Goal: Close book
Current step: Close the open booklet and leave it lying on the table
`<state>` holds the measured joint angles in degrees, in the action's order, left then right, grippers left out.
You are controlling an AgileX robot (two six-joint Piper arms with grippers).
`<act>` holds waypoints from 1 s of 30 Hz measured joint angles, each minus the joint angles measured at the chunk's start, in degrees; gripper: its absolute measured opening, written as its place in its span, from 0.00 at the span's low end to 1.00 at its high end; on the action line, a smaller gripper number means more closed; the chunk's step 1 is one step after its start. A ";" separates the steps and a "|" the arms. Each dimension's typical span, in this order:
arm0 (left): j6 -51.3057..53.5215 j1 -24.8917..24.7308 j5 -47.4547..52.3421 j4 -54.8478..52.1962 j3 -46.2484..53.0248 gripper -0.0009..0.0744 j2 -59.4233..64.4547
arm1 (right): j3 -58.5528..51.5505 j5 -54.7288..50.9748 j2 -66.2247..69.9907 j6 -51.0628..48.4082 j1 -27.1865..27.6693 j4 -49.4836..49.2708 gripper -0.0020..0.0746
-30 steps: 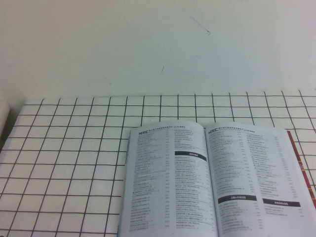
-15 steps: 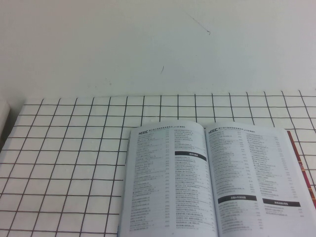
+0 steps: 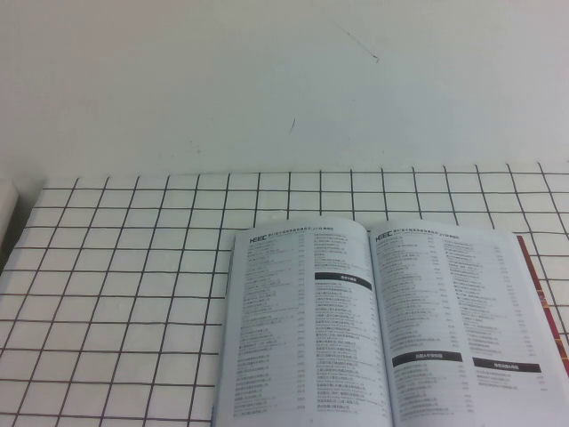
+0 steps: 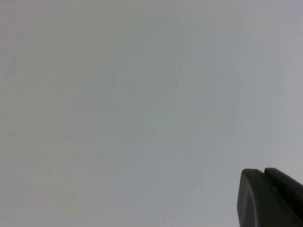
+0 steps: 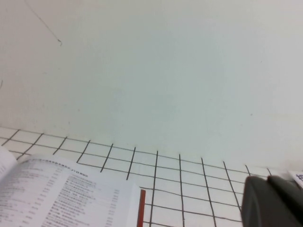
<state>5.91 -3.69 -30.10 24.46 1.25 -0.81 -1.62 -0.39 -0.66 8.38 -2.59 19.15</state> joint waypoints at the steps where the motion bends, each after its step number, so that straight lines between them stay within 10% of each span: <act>1: 0.00 0.00 -0.31 0.00 0.00 0.01 0.00 | 0.00 0.39 0.00 0.00 0.00 0.09 0.02; 18: -23.99 0.00 -20.49 -15.49 -4.27 0.01 -0.04 | 0.57 48.06 0.00 6.22 0.00 -3.59 0.02; 30: -7.77 0.00 8.02 -20.52 -38.52 0.01 0.63 | 31.46 28.19 0.13 -3.65 0.00 -28.05 0.02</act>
<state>-1.86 -3.69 -22.08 3.95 -37.28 -0.19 29.85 27.80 -0.52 4.73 -2.59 -8.90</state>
